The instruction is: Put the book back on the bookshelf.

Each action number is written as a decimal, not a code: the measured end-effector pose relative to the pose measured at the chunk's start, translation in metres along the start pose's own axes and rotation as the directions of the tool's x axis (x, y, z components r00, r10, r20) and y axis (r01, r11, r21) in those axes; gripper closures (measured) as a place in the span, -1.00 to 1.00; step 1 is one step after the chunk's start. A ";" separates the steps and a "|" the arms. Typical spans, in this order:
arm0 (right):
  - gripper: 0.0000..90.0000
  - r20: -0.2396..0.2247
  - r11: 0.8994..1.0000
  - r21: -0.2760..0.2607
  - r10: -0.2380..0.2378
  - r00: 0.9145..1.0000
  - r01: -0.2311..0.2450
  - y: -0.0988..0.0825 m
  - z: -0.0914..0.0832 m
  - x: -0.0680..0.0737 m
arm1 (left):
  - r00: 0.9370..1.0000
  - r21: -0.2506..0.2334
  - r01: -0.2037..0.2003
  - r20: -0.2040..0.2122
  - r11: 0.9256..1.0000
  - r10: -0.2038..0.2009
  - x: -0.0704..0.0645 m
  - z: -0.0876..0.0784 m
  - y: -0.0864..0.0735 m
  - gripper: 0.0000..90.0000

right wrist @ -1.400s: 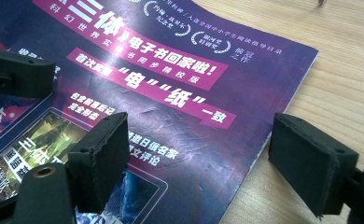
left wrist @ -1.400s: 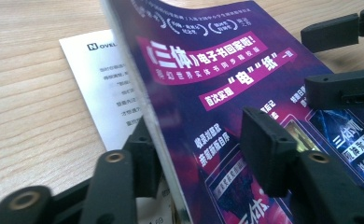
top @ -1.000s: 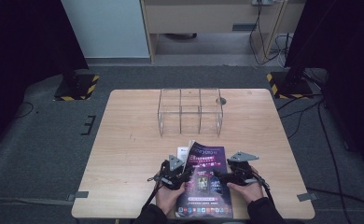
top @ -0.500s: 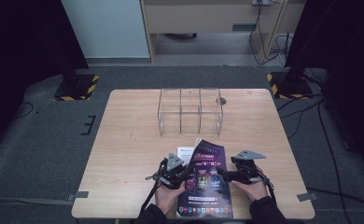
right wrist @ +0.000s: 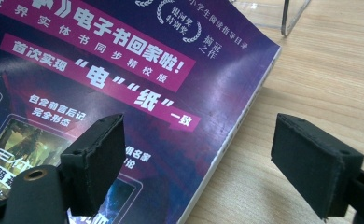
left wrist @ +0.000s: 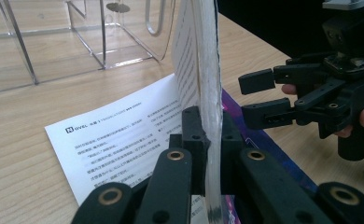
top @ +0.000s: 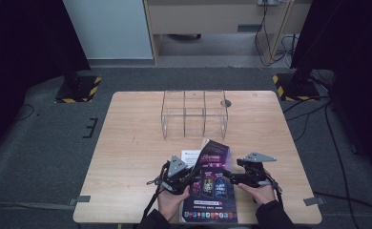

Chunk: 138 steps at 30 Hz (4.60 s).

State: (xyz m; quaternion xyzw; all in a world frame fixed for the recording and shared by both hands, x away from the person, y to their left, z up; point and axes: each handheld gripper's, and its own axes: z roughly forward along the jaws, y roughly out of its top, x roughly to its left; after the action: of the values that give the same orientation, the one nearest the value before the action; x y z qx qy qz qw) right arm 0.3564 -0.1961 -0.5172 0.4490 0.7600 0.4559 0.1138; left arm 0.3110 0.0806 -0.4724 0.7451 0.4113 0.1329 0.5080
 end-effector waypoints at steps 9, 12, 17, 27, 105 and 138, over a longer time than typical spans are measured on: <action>-0.60 -0.029 1.000 -0.004 0.014 0.999 -0.014 0.001 0.001 0.000 | 1.000 -0.044 -0.007 0.006 0.999 0.007 -0.004 -0.009 0.006 0.91; -0.60 -0.049 1.000 -0.010 0.019 0.999 -0.020 0.002 0.001 0.001 | 1.000 -0.059 -0.011 0.011 0.998 0.012 -0.005 -0.013 0.009 0.91; -0.60 -0.086 0.999 -0.030 0.041 0.995 -0.044 0.003 0.001 0.001 | 1.000 -0.089 -0.014 0.016 0.996 0.016 -0.006 -0.020 0.014 0.91; -0.59 -0.198 0.996 -0.040 0.072 0.978 -0.081 0.004 0.010 0.003 | 1.000 -0.117 -0.019 0.021 0.993 0.022 -0.007 -0.027 0.018 0.91; 0.64 -0.182 0.995 -0.041 0.087 0.979 -0.096 0.032 -0.006 0.021 | 0.996 -0.064 0.046 -0.078 0.997 -0.050 0.034 -0.013 -0.001 0.87; 0.85 -0.224 0.989 -0.095 0.086 0.971 -0.110 0.072 -0.038 0.026 | 0.992 -0.040 0.121 -0.029 0.992 -0.122 0.052 -0.006 -0.012 0.26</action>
State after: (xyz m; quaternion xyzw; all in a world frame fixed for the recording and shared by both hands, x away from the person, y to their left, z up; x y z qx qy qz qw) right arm 0.3614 -0.1852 -0.4326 0.4262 0.7194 0.5477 0.0305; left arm 0.3341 0.1249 -0.4911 0.7066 0.4613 0.1212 0.5227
